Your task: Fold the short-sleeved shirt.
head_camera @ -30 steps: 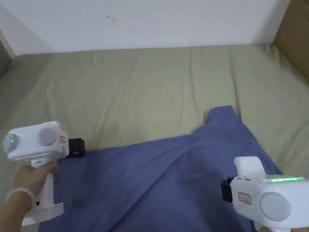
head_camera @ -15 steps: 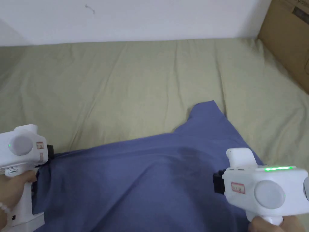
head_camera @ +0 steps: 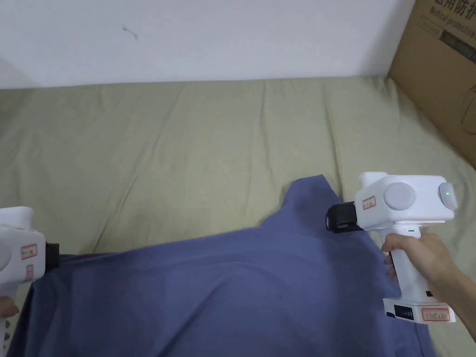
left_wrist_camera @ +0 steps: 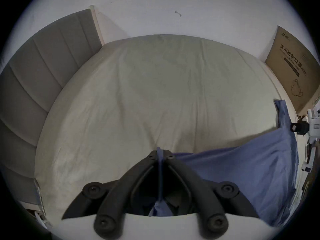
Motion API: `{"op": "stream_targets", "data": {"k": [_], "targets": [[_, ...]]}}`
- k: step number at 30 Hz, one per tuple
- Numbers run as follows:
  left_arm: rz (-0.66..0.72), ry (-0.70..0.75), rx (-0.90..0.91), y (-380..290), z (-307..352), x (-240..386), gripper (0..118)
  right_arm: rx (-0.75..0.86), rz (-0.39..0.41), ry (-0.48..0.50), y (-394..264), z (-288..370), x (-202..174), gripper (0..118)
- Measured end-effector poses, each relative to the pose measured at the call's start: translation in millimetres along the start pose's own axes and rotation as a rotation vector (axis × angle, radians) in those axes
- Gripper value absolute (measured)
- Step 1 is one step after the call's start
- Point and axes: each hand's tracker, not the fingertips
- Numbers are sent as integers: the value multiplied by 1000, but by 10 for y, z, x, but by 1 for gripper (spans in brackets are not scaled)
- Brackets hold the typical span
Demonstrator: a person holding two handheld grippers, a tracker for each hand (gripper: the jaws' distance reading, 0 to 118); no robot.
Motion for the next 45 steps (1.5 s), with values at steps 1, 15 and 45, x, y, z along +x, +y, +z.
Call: {"op": "stream_targets", "data": {"k": [1,15,45], "targets": [[-1,0,-2,7,-9,1,2,-21,20,-25,-12,-75,-5,96],[-37,7,5,4,230,61,2,-22,-74,-40,-46,224,-218,0],[-61,119,605,1695,3808,108,2,651,-29,-63,983,4703,-426,0]]}}
